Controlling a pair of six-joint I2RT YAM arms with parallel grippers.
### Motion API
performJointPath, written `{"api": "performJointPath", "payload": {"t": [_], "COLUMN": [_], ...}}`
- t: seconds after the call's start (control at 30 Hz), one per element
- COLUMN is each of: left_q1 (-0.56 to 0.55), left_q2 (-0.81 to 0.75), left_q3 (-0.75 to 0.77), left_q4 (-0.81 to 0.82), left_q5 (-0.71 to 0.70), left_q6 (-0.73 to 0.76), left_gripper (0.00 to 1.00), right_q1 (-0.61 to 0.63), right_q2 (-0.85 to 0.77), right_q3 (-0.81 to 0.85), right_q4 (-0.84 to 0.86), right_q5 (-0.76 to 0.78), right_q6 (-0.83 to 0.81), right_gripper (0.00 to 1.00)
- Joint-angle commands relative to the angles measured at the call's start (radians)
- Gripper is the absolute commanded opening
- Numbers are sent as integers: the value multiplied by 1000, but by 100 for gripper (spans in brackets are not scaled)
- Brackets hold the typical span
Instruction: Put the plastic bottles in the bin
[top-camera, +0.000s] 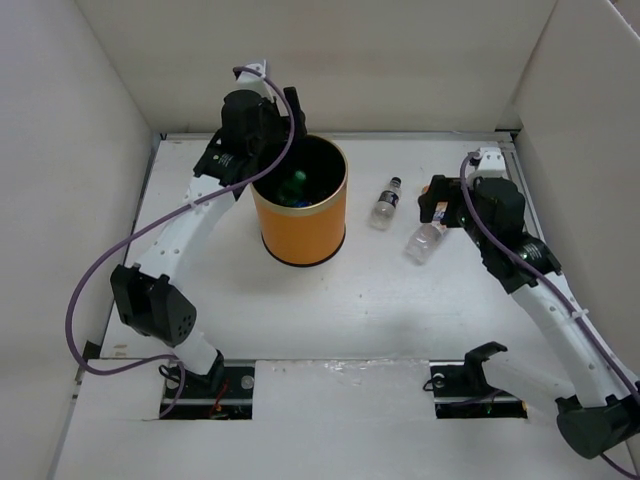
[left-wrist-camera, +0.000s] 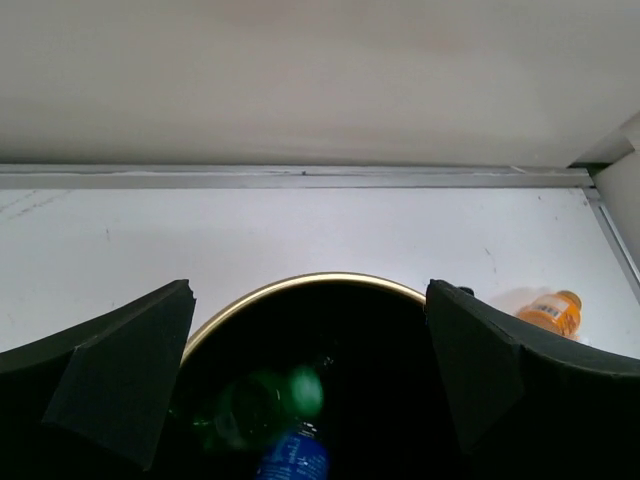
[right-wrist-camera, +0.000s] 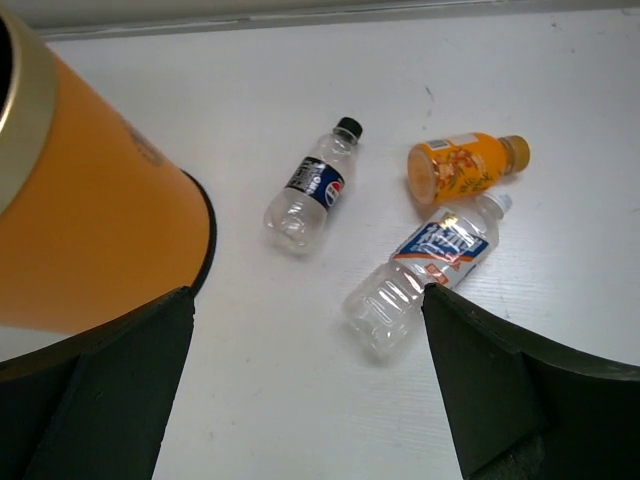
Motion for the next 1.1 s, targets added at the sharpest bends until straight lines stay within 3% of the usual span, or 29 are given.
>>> {"api": "performJointPath", "payload": {"t": [0.0, 0.2, 0.4, 0.5, 0.97, 1.07], "left_q1": [-2, -2, -2, -2, -25, -25], "left_q2": [-73, -149, -229, -261, -314, -314], "left_q3": [32, 41, 63, 37, 26, 26], "left_q4": [-14, -68, -160, -169, -201, -201], "left_q5": [58, 78, 91, 102, 68, 79], "left_q6": [21, -12, -37, -16, 6, 6], "left_gripper": [100, 100, 100, 100, 100, 100], "right_q1": [-31, -80, -92, -92, -83, -105], "right_q2": [9, 58, 277, 350, 688, 736], "right_q3": [0, -44, -29, -58, 18, 28], "right_q4": [-7, -98, -167, -83, 14, 39], "right_q5": [58, 213, 234, 176, 186, 153], "right_q6": [63, 240, 384, 393, 435, 424], "right_gripper": [100, 100, 100, 100, 100, 90]}}
